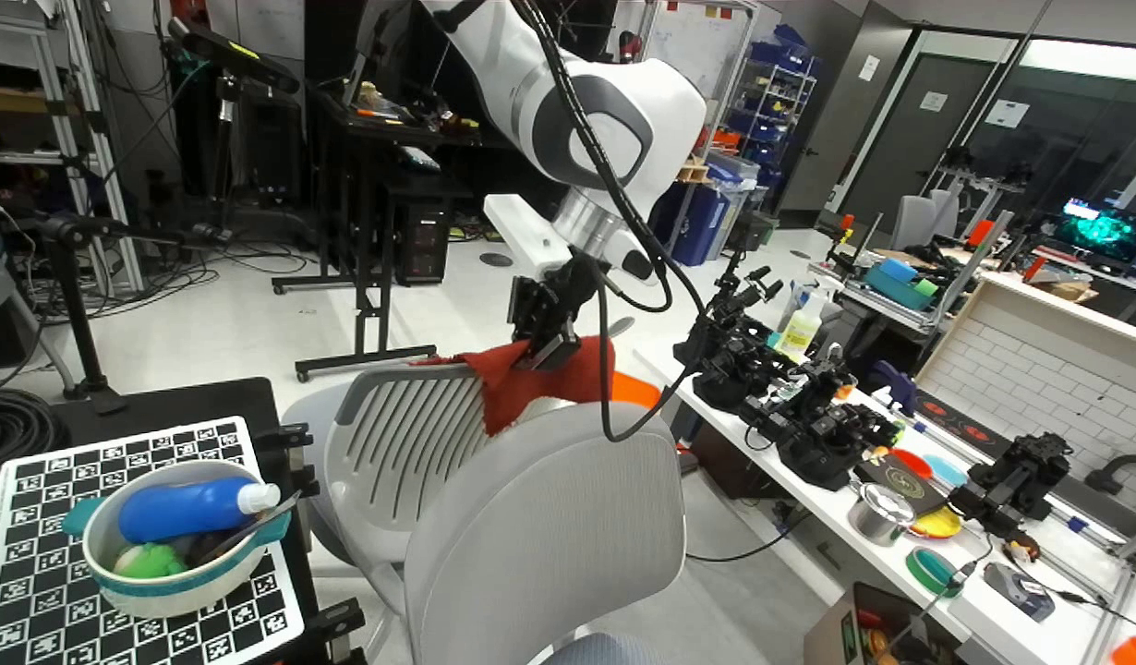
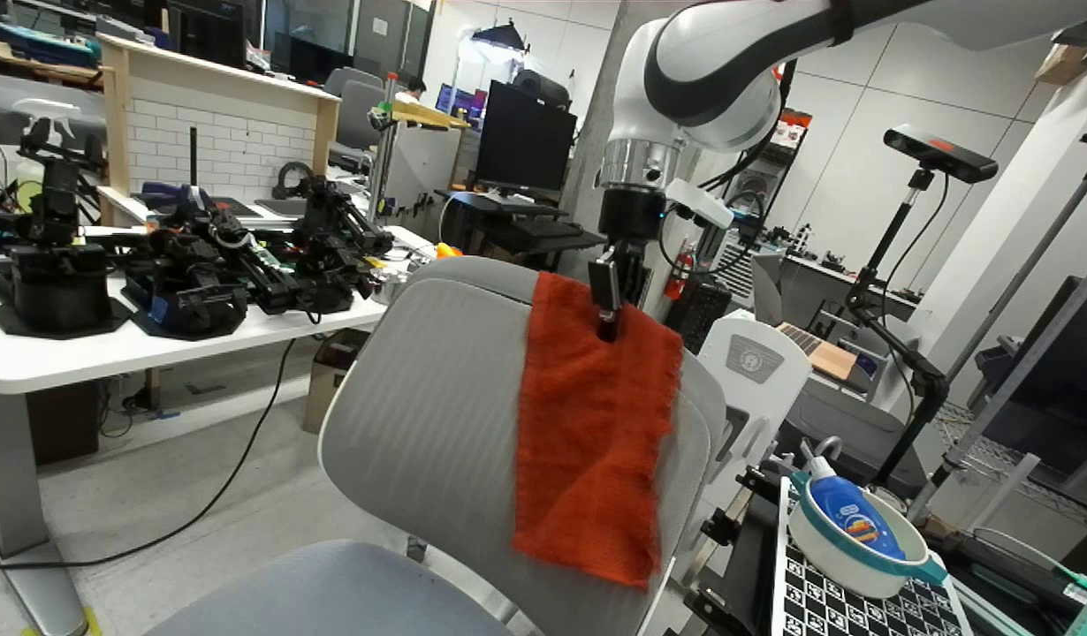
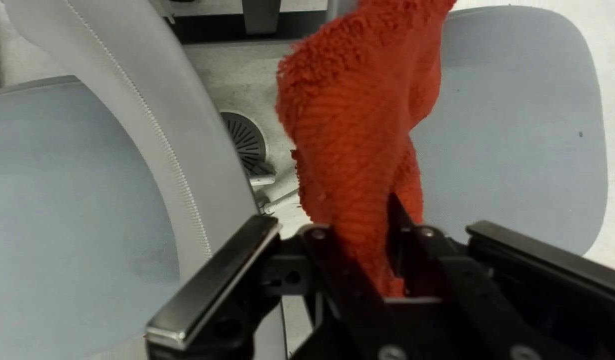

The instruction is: Shift the orange towel to the chair on the right, then back to the one on the left

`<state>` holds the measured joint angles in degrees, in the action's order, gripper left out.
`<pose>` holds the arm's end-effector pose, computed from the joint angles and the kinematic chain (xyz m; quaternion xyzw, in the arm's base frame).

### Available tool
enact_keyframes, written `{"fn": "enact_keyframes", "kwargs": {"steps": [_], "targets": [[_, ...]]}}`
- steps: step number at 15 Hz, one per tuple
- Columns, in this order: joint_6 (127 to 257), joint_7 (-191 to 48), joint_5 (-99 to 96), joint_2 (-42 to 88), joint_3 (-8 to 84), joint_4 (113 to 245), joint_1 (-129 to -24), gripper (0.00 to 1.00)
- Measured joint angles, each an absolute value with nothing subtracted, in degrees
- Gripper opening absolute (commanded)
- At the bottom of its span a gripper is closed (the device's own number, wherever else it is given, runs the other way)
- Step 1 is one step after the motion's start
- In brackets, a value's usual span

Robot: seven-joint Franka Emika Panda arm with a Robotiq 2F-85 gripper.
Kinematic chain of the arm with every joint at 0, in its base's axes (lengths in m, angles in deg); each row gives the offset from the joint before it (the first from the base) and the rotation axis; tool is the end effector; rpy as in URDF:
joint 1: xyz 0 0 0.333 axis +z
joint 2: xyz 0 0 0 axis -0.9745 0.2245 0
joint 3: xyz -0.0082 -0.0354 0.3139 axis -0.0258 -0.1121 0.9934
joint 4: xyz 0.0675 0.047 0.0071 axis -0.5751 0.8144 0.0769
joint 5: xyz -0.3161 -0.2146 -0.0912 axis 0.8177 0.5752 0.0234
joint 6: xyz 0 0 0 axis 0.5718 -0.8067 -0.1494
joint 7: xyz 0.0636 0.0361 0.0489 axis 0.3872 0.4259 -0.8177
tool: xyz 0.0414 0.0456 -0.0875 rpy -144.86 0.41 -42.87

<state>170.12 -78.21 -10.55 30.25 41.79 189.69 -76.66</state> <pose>0.6188 0.0092 0.3000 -0.9915 0.0043 0.1201 0.0499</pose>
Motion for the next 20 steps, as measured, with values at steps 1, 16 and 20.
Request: {"fn": "enact_keyframes", "kwargs": {"steps": [1,16,20], "targets": [[170.0,-78.21,-9.56,30.12,41.71,189.71,-76.67,0.04],[163.54,-81.59,1.4,22.25,39.86,192.48,-77.95,0.53],[163.54,-82.72,1.44,21.43,39.86,193.25,-78.43,0.31]]}}
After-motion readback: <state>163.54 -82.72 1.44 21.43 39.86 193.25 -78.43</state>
